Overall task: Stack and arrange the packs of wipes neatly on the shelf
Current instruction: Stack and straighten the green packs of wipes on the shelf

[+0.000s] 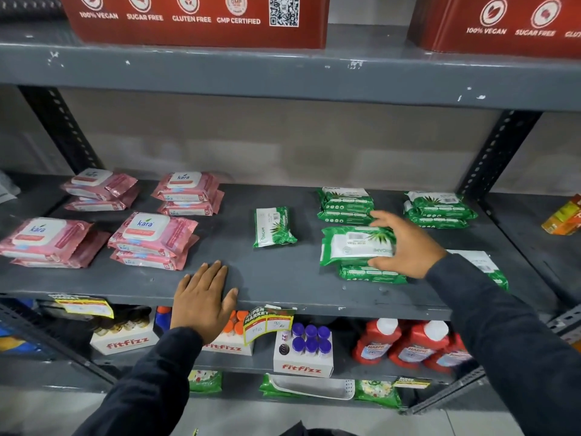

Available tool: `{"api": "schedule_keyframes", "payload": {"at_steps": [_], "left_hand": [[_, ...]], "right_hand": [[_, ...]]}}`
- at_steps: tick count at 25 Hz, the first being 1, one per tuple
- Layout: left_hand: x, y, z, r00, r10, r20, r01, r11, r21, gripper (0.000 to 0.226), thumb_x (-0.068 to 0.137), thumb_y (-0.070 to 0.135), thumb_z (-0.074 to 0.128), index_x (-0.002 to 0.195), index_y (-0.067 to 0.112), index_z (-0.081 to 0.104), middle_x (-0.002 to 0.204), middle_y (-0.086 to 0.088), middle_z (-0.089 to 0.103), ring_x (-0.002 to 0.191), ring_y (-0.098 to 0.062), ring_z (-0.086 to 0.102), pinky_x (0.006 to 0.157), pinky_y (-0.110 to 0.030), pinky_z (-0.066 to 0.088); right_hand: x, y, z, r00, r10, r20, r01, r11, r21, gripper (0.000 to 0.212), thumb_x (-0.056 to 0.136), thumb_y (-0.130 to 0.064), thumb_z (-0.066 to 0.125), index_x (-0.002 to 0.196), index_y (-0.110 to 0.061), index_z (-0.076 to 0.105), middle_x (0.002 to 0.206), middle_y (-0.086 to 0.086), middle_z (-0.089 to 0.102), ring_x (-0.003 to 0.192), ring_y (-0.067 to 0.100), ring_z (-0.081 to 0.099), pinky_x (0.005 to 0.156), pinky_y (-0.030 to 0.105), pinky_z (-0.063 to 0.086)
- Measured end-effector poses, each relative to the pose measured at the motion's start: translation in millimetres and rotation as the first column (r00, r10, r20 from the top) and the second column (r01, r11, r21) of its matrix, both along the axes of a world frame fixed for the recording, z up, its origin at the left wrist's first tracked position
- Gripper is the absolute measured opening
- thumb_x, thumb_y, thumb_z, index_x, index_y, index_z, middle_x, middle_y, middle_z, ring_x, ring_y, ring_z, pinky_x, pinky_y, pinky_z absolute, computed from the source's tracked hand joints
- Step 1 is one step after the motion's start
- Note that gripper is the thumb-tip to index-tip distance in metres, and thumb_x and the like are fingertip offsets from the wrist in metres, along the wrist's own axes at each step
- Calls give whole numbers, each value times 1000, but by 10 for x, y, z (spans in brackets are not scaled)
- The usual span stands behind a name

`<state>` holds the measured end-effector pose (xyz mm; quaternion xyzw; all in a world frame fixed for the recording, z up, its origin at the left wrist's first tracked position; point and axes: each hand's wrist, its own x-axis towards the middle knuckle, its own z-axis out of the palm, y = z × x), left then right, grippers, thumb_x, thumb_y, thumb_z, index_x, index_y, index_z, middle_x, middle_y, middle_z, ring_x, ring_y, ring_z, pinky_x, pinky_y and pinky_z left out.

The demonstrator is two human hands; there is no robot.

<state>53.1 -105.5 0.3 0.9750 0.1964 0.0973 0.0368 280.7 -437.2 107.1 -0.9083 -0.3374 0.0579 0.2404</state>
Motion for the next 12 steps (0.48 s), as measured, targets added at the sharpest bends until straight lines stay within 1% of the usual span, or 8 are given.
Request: {"api": "schedule_keyframes", "payload": {"at_steps": [2,5,7,9,10,12], "left_hand": [[1,-8,18,1000,-2,11,2,1000,-3,66,90,54,21,135,14,46,144,-7,45,134,-27,37,108,-50,27],[4,-30,27,1000,-4,14,4,1000,-5,67,90,54,20,136,13,45,145,-7,44,135,-27,35,109,-49,26],[-1,-38,33,1000,-4,20,4,1000,-13,67,89,54,20,136,13,45,145,-7,44,136,-27,35,109,-50,26],[-9,-49,38,1000,-3,17,4,1000,-11,67,89,54,19,137,13,44,146,-7,43,136,-26,34,110,-49,25],[-11,-53,43,1000,-2,16,2,1000,-8,67,89,54,18,137,14,44,146,-7,42,136,-26,33,110,-49,25],[-5,-62,59,1000,-2,14,2,1000,-13,68,89,54,17,138,14,43,147,-7,41,137,-26,32,111,-48,24]], "right_hand": [[23,-131,-110,996,-15,-82,13,1000,-23,99,61,-32,84,143,-34,29,135,-12,52,121,14,49,96,24,32],[27,-201,-221,991,-18,-129,13,999,-38,97,64,-30,84,144,-33,29,140,-13,49,120,10,48,95,22,30],[30,-195,-205,992,-8,-122,0,998,-61,99,65,-33,83,145,-33,26,145,-12,45,122,10,46,98,24,32],[33,-183,-177,996,19,-86,-29,993,-111,102,66,-37,81,148,-33,21,149,-8,39,132,16,40,107,32,32],[30,-169,-157,997,32,-71,-41,991,-131,101,67,-38,80,148,-33,19,150,-6,38,135,19,37,110,35,31],[23,-135,-115,997,41,-67,-50,987,-151,98,71,-38,76,149,-32,17,149,-5,41,134,21,39,109,37,32]]}}
